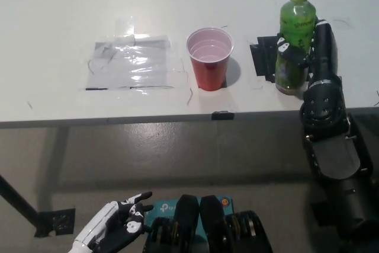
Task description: The robot uses its right hand to pick up a bottle kept in the middle of the desk and tilt it into a cup kept next to it to pour water out
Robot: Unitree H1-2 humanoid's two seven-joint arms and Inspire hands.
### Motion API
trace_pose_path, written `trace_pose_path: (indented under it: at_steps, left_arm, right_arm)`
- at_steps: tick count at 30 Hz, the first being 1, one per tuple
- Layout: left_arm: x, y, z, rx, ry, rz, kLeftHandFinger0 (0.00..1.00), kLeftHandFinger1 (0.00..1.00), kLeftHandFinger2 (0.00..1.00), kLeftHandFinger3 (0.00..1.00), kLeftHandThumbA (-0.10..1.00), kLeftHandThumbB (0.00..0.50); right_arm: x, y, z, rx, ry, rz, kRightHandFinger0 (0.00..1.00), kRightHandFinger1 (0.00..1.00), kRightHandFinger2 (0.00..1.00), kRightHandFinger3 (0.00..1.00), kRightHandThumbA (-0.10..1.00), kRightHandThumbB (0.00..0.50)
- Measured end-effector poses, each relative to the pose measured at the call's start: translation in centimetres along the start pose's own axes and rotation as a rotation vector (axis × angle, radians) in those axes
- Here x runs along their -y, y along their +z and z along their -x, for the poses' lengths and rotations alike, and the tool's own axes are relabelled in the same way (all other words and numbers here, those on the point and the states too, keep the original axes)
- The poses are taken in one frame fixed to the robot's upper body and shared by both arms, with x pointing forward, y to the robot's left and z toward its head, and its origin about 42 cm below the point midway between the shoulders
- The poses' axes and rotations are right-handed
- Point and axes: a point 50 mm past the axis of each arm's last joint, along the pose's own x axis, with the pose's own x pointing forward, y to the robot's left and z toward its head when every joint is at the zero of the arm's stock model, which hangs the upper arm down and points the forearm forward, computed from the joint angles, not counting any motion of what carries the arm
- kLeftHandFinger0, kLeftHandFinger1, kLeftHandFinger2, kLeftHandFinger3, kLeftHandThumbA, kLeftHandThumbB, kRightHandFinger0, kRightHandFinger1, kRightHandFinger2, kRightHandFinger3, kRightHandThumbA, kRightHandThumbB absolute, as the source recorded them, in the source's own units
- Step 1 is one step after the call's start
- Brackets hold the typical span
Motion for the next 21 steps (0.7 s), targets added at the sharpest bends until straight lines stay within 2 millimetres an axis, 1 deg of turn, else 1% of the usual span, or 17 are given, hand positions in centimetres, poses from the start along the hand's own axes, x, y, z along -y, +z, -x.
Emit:
trace_pose_path:
  at_steps: [1,2,3,4,6,8,9,11,12,13,14,15,16,18,19,20,21]
  left_arm:
    - [0.0,0.0,0.0,0.001,-0.001,-0.003,0.67,0.91,0.99,1.00,1.00,0.239]
    - [0.0,0.1,0.0,0.001,-0.001,-0.005,0.67,0.91,0.99,1.00,1.00,0.239]
    - [0.0,0.1,-0.1,0.002,-0.001,-0.007,0.67,0.91,0.99,1.00,1.00,0.234]
    - [0.0,0.1,-0.1,0.002,-0.003,-0.009,0.67,0.91,0.99,1.00,1.00,0.244]
    - [0.0,0.1,-0.1,0.002,-0.008,-0.013,0.69,0.92,1.00,1.00,1.00,0.247]
    - [0.0,0.1,-0.1,0.002,-0.008,-0.016,0.69,0.92,1.00,1.00,1.00,0.246]
    - [0.0,0.1,-0.1,0.002,-0.008,-0.017,0.69,0.92,1.00,1.00,1.00,0.240]
    - [0.0,0.2,-0.1,0.003,-0.007,-0.018,0.68,0.91,0.99,1.00,1.00,0.239]
    - [-0.1,0.2,-0.1,0.004,-0.007,-0.019,0.67,0.90,0.98,1.00,1.00,0.236]
    - [-0.1,0.2,-0.1,0.005,-0.007,-0.021,0.67,0.90,0.98,1.00,1.00,0.239]
    - [-0.1,0.2,-0.2,0.006,-0.008,-0.022,0.67,0.90,0.98,1.00,1.00,0.235]
    - [-0.1,0.3,-0.2,0.007,-0.009,-0.024,0.67,0.90,0.98,1.00,1.00,0.248]
    - [-0.1,0.3,-0.2,0.007,-0.009,-0.026,0.67,0.90,0.98,1.00,1.00,0.248]
    - [-0.1,0.3,-0.2,0.007,-0.010,-0.030,0.67,0.90,0.98,1.00,1.00,0.253]
    - [-0.1,0.3,-0.2,0.007,-0.010,-0.032,0.67,0.90,0.99,1.00,1.00,0.258]
    - [-0.1,0.3,-0.2,0.008,-0.011,-0.033,0.67,0.90,0.99,1.00,1.00,0.260]
    - [-0.2,0.4,-0.2,0.008,-0.011,-0.035,0.67,0.90,1.00,1.00,1.00,0.260]
  right_arm:
    - [0.0,0.2,0.0,0.022,0.006,0.022,0.00,0.00,0.00,0.07,-0.10,0.002]
    - [0.1,0.3,0.0,0.047,0.011,0.045,0.00,0.00,0.00,0.10,-0.10,0.005]
    - [0.2,0.4,-0.1,0.070,0.016,0.066,0.00,0.00,0.02,0.11,-0.10,0.025]
    - [0.3,0.5,-0.1,0.091,0.021,0.088,0.00,0.00,0.07,0.11,-0.10,0.038]
    - [0.6,0.6,-0.1,0.149,0.042,0.161,0.00,0.00,0.15,0.11,-0.10,0.087]
    - [0.9,0.7,-0.1,0.202,0.059,0.230,0.00,0.00,0.17,0.11,-0.10,0.102]
    - [1.2,0.7,-0.2,0.229,0.063,0.266,0.00,0.00,0.16,0.12,-0.10,0.127]
    - [1.5,0.7,-0.2,0.271,0.077,0.325,0.00,0.00,0.14,0.19,-0.10,0.134]
    - [1.5,0.6,-0.2,0.297,0.089,0.363,0.00,0.00,0.14,0.20,-0.10,0.130]
    - [1.5,0.6,-0.1,0.318,0.101,0.393,0.00,0.00,0.13,0.21,-0.10,0.107]
    - [1.4,0.6,0.0,0.333,0.112,0.418,0.00,0.00,0.14,0.24,-0.10,0.108]
    - [1.3,0.6,0.1,0.354,0.131,0.454,0.00,0.00,0.14,0.23,-0.10,0.121]
    - [1.2,0.6,0.1,0.366,0.142,0.473,0.00,0.00,0.14,0.26,-0.10,0.134]
    - [0.8,0.7,0.3,0.403,0.174,0.524,0.00,0.00,0.13,0.31,-0.10,0.135]
    - [0.6,0.8,0.4,0.419,0.190,0.545,0.00,0.00,0.11,0.34,-0.10,0.153]
    - [0.4,0.8,0.4,0.429,0.203,0.560,0.00,0.00,0.09,0.34,-0.10,0.118]
    - [0.2,0.9,0.5,0.440,0.217,0.579,0.00,0.00,0.10,0.34,-0.10,0.102]
